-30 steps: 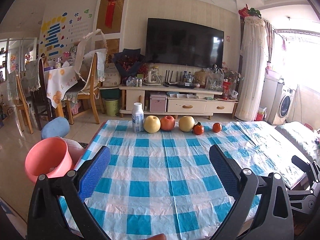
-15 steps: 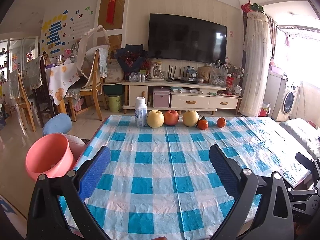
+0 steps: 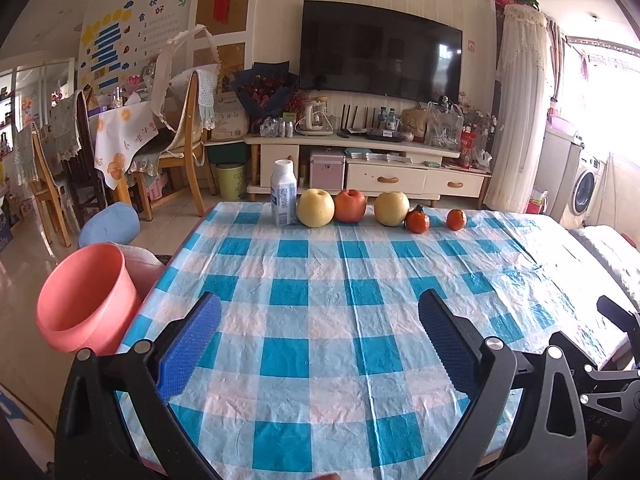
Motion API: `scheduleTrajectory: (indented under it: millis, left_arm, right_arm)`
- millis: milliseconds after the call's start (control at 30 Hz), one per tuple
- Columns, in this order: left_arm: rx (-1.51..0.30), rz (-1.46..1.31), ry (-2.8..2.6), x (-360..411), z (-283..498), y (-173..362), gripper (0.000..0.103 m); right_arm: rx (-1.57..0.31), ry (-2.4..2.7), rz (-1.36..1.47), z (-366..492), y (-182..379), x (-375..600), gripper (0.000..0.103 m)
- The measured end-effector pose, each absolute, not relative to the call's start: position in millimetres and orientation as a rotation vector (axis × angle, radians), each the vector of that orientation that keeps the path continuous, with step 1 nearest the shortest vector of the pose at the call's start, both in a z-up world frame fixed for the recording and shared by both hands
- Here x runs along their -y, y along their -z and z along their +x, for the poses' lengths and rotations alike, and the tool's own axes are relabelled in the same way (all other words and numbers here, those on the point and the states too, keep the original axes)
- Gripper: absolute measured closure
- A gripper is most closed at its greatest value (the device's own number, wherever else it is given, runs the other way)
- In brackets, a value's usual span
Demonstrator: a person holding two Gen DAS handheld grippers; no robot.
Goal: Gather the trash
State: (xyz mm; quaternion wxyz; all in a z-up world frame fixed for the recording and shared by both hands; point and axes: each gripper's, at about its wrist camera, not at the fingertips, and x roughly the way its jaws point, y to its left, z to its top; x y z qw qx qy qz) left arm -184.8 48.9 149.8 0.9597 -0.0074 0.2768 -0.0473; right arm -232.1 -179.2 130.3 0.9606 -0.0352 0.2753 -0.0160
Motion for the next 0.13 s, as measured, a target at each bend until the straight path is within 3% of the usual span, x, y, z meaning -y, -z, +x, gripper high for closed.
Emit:
scheduleTrajectory:
  millis: [133]
  left_arm:
    - [-0.603, 0.011, 0.080, -49, -163, -137, 0.005]
  right_arm:
    - [-0.576, 0.021, -0.083, -214, -122, 176, 0.006]
